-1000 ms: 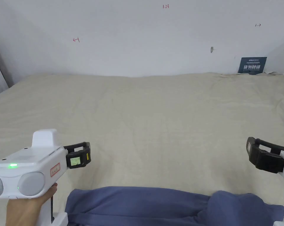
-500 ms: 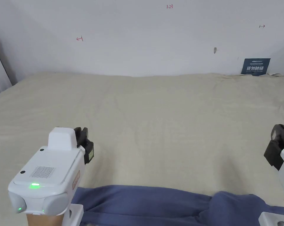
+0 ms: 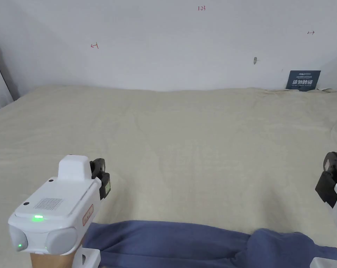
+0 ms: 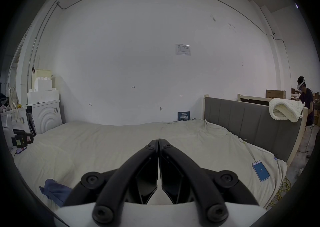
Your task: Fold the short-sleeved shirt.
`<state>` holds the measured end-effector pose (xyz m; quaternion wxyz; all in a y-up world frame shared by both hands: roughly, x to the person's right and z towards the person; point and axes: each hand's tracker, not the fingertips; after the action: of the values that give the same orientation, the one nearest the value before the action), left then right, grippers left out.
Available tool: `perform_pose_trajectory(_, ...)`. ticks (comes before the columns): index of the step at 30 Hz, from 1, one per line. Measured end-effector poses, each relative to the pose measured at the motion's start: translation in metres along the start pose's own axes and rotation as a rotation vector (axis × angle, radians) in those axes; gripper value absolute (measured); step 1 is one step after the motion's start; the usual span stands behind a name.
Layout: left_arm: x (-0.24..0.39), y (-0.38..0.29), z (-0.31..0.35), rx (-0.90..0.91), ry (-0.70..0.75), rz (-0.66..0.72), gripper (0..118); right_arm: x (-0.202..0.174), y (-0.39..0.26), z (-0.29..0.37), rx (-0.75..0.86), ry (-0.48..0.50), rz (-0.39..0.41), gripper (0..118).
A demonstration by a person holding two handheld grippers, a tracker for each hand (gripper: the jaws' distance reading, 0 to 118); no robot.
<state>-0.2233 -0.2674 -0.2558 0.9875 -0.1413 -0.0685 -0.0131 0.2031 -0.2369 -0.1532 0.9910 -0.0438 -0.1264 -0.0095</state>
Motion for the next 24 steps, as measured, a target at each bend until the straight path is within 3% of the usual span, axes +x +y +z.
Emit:
perform_pose_trajectory(9, -0.068, -0.016, -0.052, -0.367, -0.247, 0.258, 0, 0.001, -0.004, -0.004, -0.026, -0.003, 0.026, 0)
perform_pose_trajectory(21, -0.145, -0.101, -0.117, -0.747, -0.326, 0.394, 0, -0.012, -0.017, -0.021, -0.104, -0.023, 0.038, 0)
perform_pose_trajectory(24, -0.149, -0.114, -0.122, -0.769, -0.33, 0.396, 14, -0.015, -0.022, -0.027, -0.125, -0.021, 0.037, 0)
